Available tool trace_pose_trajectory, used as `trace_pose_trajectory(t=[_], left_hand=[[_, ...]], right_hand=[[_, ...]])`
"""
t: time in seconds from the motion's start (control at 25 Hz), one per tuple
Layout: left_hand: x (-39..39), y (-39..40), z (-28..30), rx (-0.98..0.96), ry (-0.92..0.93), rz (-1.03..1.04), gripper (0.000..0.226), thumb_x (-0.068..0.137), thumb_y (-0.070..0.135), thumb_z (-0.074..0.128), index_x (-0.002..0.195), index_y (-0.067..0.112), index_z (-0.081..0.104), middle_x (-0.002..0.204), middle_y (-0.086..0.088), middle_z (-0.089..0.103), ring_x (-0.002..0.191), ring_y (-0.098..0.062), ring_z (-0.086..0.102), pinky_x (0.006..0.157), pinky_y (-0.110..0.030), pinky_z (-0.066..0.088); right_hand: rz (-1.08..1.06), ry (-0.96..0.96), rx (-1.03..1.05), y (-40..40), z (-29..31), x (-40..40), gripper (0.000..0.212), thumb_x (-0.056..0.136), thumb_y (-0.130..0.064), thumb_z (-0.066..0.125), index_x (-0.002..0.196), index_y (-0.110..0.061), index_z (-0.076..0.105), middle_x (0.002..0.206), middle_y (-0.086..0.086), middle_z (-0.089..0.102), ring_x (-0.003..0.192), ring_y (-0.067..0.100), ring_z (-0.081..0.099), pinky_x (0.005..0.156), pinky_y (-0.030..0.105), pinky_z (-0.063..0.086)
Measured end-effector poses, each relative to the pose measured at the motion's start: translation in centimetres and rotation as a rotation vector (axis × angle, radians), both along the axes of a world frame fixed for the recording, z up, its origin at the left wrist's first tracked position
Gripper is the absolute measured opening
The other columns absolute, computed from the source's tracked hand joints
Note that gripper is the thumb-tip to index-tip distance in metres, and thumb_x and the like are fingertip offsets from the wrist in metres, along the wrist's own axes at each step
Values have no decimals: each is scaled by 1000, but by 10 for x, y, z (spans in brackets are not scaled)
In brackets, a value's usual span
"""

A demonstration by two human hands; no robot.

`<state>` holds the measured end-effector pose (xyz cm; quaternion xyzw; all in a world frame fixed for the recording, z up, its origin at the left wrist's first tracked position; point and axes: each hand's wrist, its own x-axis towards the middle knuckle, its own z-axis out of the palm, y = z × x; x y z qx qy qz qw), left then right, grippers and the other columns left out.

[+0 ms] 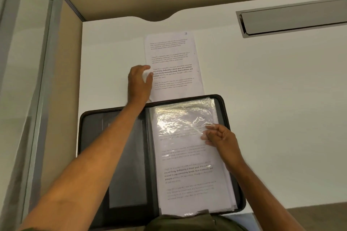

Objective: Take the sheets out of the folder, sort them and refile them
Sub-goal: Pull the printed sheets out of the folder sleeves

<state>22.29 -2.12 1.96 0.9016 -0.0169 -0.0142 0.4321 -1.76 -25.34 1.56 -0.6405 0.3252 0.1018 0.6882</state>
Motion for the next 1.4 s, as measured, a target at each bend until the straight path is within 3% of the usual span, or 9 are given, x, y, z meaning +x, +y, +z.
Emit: trace_pose_trajectory(t=[0.2,0.36,0.48,0.76,0.88,0.96,1.12,1.28,1.4], left_hand=[[-143,38,-7,216,-45,-56,32,102,21,60,133,17,62,143,-3,54,133,-21,44,118,-41,33],[-207,58,-30,425,52,-213,55,107,42,46,157,21,39,168,-4,26,155,-25,20,128,-45,7],[-210,61,-36,494,71,-274,61,107,50,30,163,25,24,172,1,10,159,-22,5,127,-42,-7],[-201,58,-35,510,69,-286,60,109,48,33,163,26,22,173,1,8,159,-22,2,125,-41,-10],[-201,58,-30,461,76,-286,59,109,49,32,163,26,24,172,2,9,159,-20,2,126,-40,-10],[-200,60,-28,403,106,-281,58,109,46,37,162,27,26,172,4,9,159,-18,1,125,-38,-10],[-196,60,-20,236,165,-201,45,107,40,48,150,26,50,167,4,29,155,-17,17,126,-36,6],[-197,59,16,-203,259,18,24,105,26,56,125,24,70,130,11,66,120,0,59,110,-27,46],[-195,67,40,-470,498,90,30,107,37,50,122,21,71,116,6,75,111,-16,70,95,-36,58]], right_hand=[[-57,-10,-45,8,3,-2,16,102,-9,63,115,-12,72,104,8,78,94,24,78,81,31,62],[-74,-9,-82,11,1,-3,16,100,-8,65,112,-14,73,103,8,78,93,21,78,84,35,62],[-62,-1,-144,11,0,-4,16,97,-11,68,109,-19,75,97,5,79,86,17,74,83,37,61],[-43,-19,-162,7,4,1,15,98,-8,67,109,-15,73,82,2,75,69,12,63,67,31,52],[9,74,-12,6,25,0,16,100,-14,68,114,-11,73,93,3,75,84,19,75,74,35,63],[211,233,49,6,43,-3,25,99,-23,69,118,-8,73,104,6,79,94,25,79,82,41,64],[491,323,67,17,70,-2,29,100,-33,65,117,-12,76,110,5,80,100,25,78,96,48,60],[611,182,164,40,98,6,48,105,-52,47,127,-18,73,122,1,77,115,21,72,105,48,55],[726,42,224,72,115,9,63,96,-71,43,137,-30,67,137,-10,68,131,10,61,116,43,44]])
